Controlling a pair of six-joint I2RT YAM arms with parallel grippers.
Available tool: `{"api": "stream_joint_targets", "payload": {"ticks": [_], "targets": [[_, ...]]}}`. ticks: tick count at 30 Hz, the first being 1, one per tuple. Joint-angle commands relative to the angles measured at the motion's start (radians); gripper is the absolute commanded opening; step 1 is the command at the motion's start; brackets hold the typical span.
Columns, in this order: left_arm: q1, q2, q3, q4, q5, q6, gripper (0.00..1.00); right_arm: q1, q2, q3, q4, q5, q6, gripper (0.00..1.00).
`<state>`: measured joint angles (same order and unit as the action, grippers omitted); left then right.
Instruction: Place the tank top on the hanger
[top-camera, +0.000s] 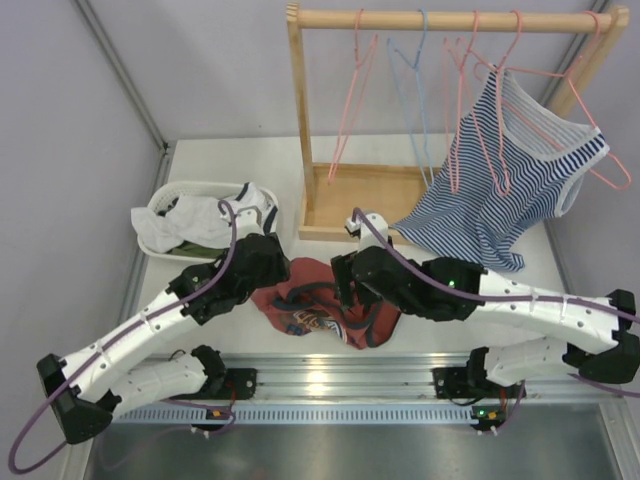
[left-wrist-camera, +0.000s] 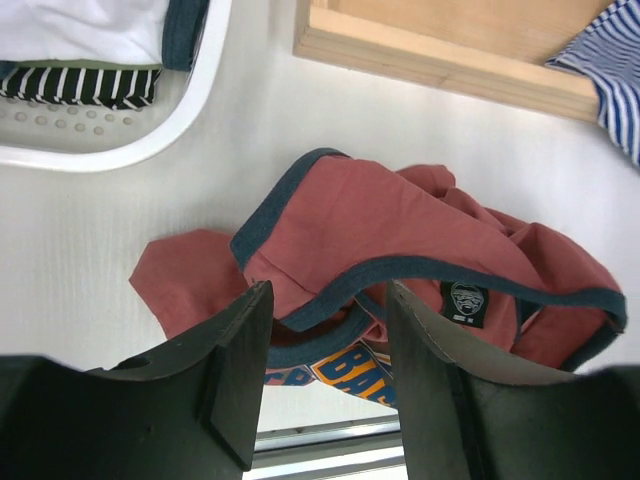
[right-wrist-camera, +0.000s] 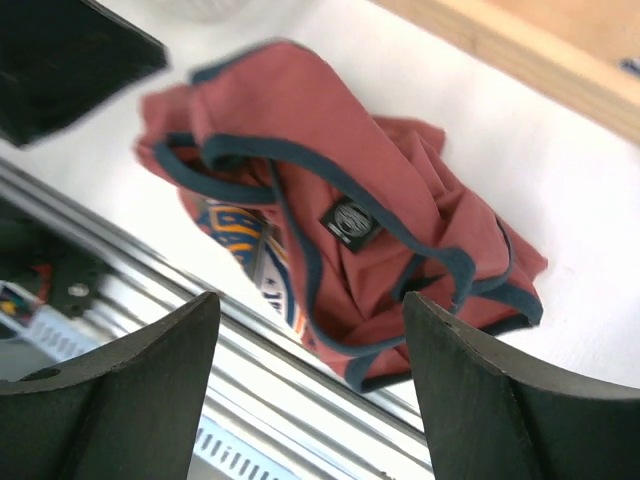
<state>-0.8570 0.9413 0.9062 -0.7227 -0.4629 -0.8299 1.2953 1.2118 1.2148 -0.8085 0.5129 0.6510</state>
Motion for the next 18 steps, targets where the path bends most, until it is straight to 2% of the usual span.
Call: {"api": "stream_joint_targets", "payload": {"ticks": [1,8,11,12,14,17,18], "targets": [[0.003,-0.047,0.072,-0.036,-0.031,0.018,0.54,0.016,-0.057,0.144,0.005,-0.02,-0.083,0.74],[0.004,-0.078,0.137,-0.07,-0.034,0.038,0.53,-0.025,0.018,0.542,-0.093,0.154,-0.272,0.77],[0.004,-0.082,0.161,-0.072,-0.034,0.046,0.53,-0.184,0.066,0.691,-0.104,0.083,-0.339,0.75],[0.004,-0.084,0.166,-0.073,-0.033,0.049,0.53,-0.283,0.096,0.728,-0.103,0.053,-0.373,0.74],[0.004,-0.084,0.177,-0.067,-0.023,0.058,0.53,-0.345,0.145,0.854,-0.113,0.033,-0.411,0.75],[0.004,-0.078,0.192,-0.061,-0.01,0.071,0.53,-0.516,0.202,0.992,-0.138,-0.023,-0.447,0.76],[0.004,-0.076,0.194,-0.057,-0.003,0.074,0.53,-0.621,0.21,1.008,-0.135,-0.087,-0.445,0.76]]}}
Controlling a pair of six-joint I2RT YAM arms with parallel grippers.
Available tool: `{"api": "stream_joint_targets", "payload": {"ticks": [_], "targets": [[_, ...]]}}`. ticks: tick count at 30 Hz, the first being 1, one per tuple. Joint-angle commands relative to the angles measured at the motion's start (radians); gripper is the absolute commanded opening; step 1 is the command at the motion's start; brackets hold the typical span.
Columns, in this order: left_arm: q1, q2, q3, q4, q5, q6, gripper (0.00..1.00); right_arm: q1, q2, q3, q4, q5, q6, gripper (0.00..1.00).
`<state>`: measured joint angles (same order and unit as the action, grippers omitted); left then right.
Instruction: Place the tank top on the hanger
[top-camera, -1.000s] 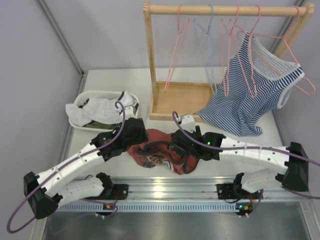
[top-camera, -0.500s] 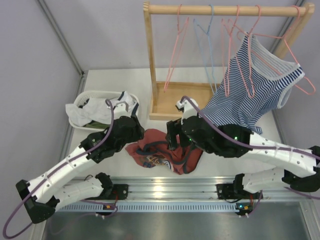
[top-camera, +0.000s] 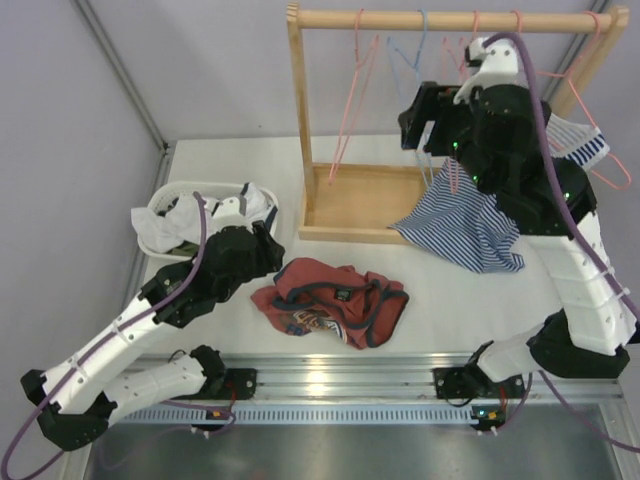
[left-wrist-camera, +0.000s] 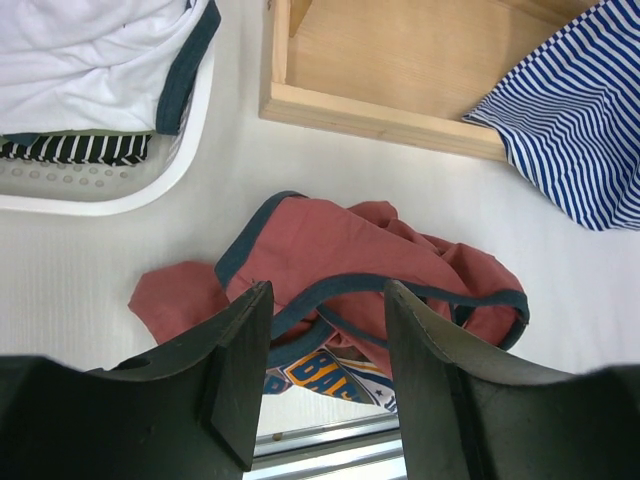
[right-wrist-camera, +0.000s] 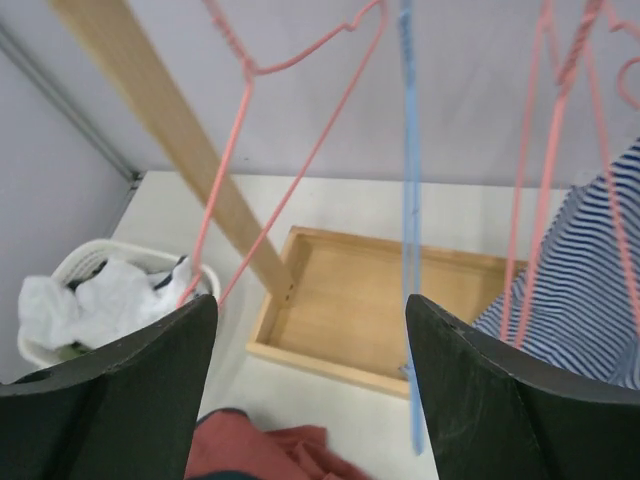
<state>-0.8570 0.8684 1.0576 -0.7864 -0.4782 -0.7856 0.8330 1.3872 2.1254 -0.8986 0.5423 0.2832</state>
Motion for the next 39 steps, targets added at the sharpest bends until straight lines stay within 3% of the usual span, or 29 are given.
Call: {"api": "stream_joint_targets", "payload": {"ticks": [1,6,10,27,34,39], "targets": [[0.004,-0.002,0.051,0.01,0.018,0.034,0.53,-0.208,0.035,0.105,-0.04,-0.137,-0.075,0.76],[0.006,0.0,0.077,0.022,0.038,0.065,0.53,-0.519,0.009,0.061,0.024,-0.305,-0.078,0.75],[0.004,0.01,0.096,0.036,0.062,0.085,0.53,-0.644,-0.022,0.002,0.088,-0.41,-0.099,0.75],[0.004,0.035,0.153,0.021,0.092,0.148,0.54,-0.791,0.108,-0.048,0.15,-0.538,-0.225,0.61],[0.006,0.043,0.151,0.024,0.081,0.135,0.54,-0.811,0.139,-0.071,0.164,-0.59,-0.234,0.41],[0.004,0.053,0.154,0.024,0.079,0.128,0.53,-0.811,0.144,-0.082,0.171,-0.607,-0.253,0.37]]}}
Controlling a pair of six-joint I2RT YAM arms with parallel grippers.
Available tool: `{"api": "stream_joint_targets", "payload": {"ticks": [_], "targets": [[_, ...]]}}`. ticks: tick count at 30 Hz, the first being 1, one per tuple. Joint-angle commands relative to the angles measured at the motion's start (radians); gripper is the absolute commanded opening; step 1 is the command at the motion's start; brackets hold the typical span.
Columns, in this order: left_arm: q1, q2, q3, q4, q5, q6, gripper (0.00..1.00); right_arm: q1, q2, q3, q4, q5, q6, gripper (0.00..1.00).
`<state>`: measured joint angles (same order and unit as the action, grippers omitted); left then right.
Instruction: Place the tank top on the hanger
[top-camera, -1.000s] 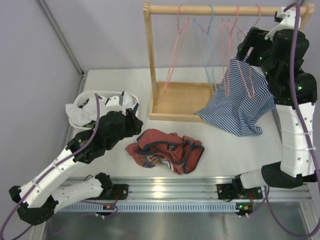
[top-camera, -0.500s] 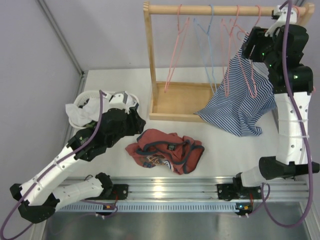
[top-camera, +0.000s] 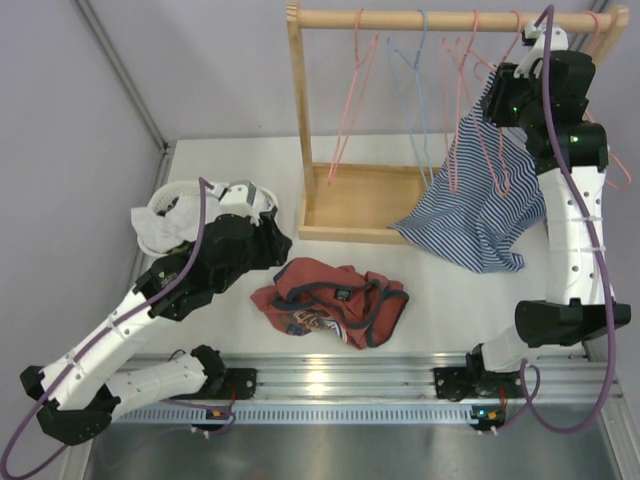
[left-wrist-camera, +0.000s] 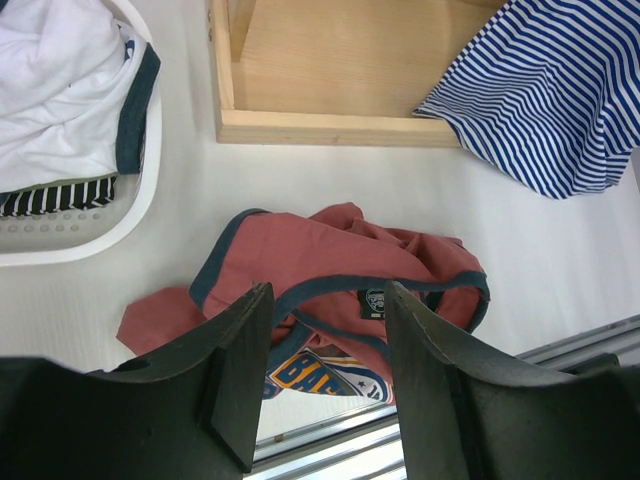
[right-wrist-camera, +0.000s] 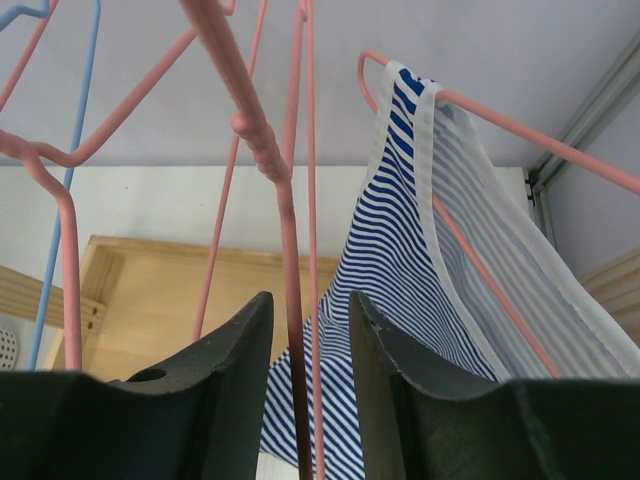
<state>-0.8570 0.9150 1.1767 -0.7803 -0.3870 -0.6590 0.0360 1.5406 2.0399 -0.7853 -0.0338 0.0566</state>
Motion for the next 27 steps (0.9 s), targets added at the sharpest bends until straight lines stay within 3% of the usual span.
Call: {"api": "stream_joint_targets", "payload": {"ticks": [1,9,12,13,15,27], "targets": [[0.004,0.005,0.035,0.018,-0.012,0.001,0.53,-0.015,-0.008,0.002,0.057,-0.032,-0.031,0.36],[0.004,0.016,0.041,0.015,-0.018,-0.005,0.53,-0.015,-0.011,-0.001,0.057,-0.034,-0.043,0.33],[0.004,0.021,0.043,0.016,-0.018,-0.005,0.53,-0.015,-0.005,0.005,0.05,-0.028,-0.046,0.23],[0.006,0.021,0.044,0.016,-0.018,-0.004,0.53,-0.015,-0.007,0.008,0.05,-0.026,-0.046,0.12],[0.004,0.027,0.047,0.016,-0.018,-0.005,0.53,-0.015,-0.01,0.006,0.06,-0.021,-0.044,0.0],[0.006,0.031,0.038,0.027,-0.013,-0.014,0.53,-0.015,-0.022,0.077,0.104,0.012,-0.043,0.0]]}}
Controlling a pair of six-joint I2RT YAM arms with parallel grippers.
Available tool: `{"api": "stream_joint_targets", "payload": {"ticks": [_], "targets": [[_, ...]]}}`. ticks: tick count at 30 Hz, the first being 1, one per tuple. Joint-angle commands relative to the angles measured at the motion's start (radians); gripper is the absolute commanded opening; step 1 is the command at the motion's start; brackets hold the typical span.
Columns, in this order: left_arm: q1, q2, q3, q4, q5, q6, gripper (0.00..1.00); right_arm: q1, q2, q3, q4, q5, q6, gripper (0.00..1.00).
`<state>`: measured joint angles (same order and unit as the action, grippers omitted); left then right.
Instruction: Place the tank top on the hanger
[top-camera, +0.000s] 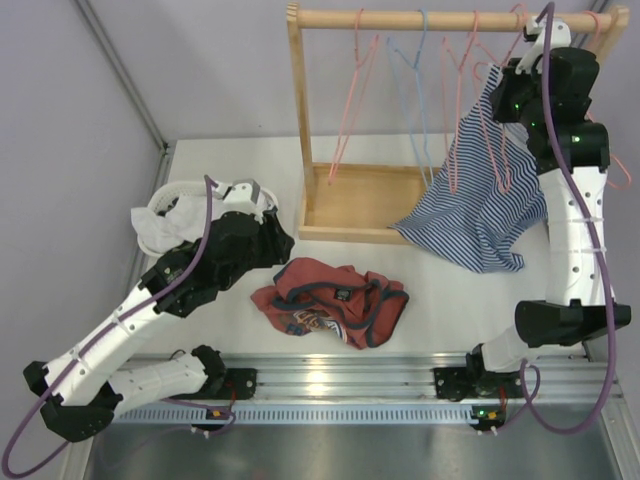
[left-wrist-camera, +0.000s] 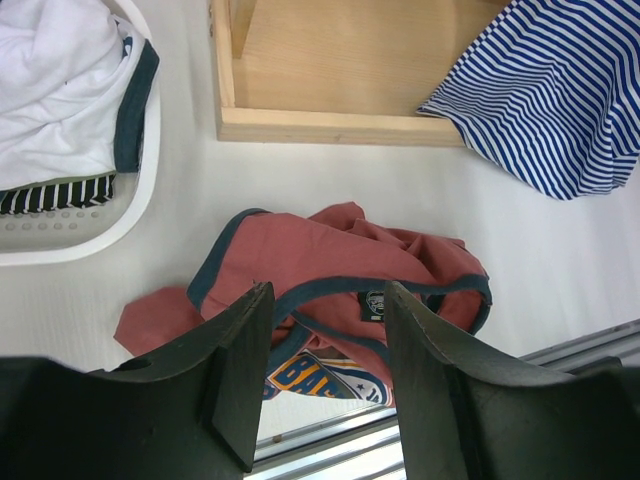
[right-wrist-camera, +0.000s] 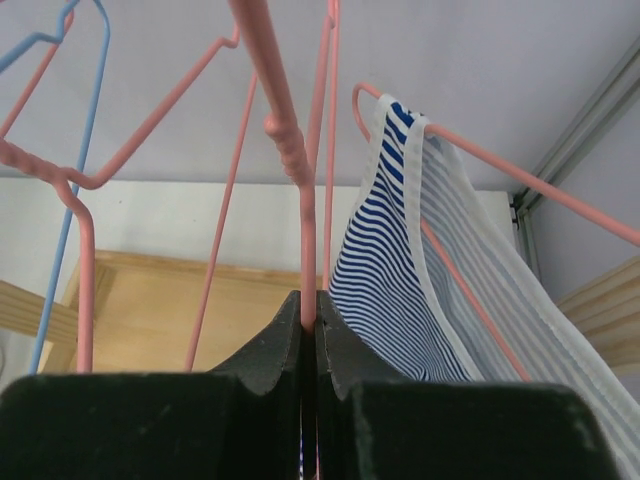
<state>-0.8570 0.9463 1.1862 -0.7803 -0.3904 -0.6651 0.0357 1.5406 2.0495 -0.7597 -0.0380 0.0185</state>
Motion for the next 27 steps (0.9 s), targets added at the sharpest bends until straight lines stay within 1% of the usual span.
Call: {"api": "stream_joint_targets", "payload": {"ticks": [1,5,11,15,20,27], "targets": [[0.004,0.0,0.029,0.029,-0.01,-0.01,0.53,-0.014,-0.023,0.07,0.083,0.02,0.0,0.0],[0.006,-0.006,0.029,0.024,-0.018,-0.008,0.53,-0.013,-0.027,0.084,0.082,0.013,0.009,0.0],[0.004,-0.012,0.024,0.016,-0.024,-0.005,0.53,-0.014,-0.06,0.038,0.088,0.012,0.027,0.0],[0.004,-0.009,0.02,0.023,-0.021,-0.004,0.53,-0.013,-0.126,-0.055,0.126,-0.002,0.047,0.0],[0.004,-0.006,0.009,0.035,-0.016,-0.004,0.53,-0.013,-0.198,-0.118,0.126,-0.01,0.058,0.0],[0.004,0.006,-0.007,0.058,0.001,-0.004,0.53,-0.013,-0.361,-0.287,0.163,-0.019,0.083,0.0]]}}
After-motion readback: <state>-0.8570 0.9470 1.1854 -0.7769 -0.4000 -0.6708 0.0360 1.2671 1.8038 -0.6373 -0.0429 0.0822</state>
